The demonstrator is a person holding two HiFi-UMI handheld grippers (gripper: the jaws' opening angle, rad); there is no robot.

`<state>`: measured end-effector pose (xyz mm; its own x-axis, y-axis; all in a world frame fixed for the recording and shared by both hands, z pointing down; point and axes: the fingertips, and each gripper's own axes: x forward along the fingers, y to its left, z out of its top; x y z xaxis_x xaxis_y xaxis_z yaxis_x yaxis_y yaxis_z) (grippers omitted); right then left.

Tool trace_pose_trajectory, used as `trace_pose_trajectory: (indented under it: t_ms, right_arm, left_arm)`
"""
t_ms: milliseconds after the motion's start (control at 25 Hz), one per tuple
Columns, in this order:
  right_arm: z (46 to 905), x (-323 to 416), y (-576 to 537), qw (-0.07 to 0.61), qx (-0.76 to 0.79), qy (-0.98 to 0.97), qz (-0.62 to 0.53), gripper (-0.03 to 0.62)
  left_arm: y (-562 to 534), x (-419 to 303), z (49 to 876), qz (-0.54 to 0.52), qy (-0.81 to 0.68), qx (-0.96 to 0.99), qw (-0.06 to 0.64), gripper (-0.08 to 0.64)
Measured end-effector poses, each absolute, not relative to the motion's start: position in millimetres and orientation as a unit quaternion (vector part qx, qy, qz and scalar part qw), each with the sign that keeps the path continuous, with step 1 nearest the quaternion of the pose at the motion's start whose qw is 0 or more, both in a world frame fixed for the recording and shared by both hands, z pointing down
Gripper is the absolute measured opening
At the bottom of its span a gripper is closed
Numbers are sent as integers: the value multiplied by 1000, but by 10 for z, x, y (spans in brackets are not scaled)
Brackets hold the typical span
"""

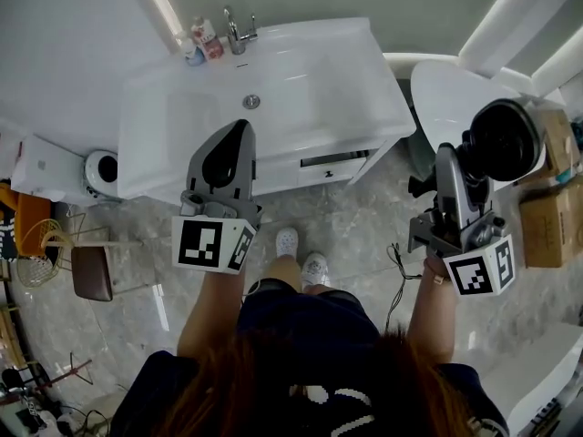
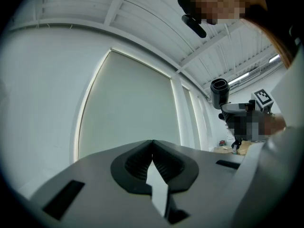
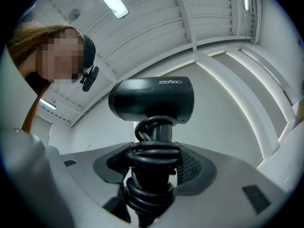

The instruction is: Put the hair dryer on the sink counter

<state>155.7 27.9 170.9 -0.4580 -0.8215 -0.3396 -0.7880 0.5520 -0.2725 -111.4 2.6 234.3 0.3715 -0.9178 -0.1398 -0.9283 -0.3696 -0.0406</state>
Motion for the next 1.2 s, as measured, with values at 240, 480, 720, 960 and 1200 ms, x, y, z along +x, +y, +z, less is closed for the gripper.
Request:
trace_pose_trajectory:
  t_ms: [240, 480, 720, 960, 1200]
  right_arm:
    - [1823, 1616, -207, 216, -480, 849, -45, 279]
    - [1716, 1586, -967, 222, -495, 839, -27, 279]
    - [1622, 1362, -1865, 223, -501, 836, -6, 279]
    - [1734, 1225, -2459, 209, -508, 835, -13, 279]
    - [1965, 1281, -2846, 167, -507, 845, -28, 279]
  left_arm:
    - [-592, -1019, 2434, 52, 545, -835, 48, 18]
    - [-1468, -950, 2353, 63, 517, -851, 59, 18]
    - [-2459, -1087, 2272, 65, 505, -858, 69, 18]
    - [-3055, -1159, 2351, 56, 492, -866, 62, 18]
    - [-3379, -1071, 2537, 47, 490, -870, 40, 18]
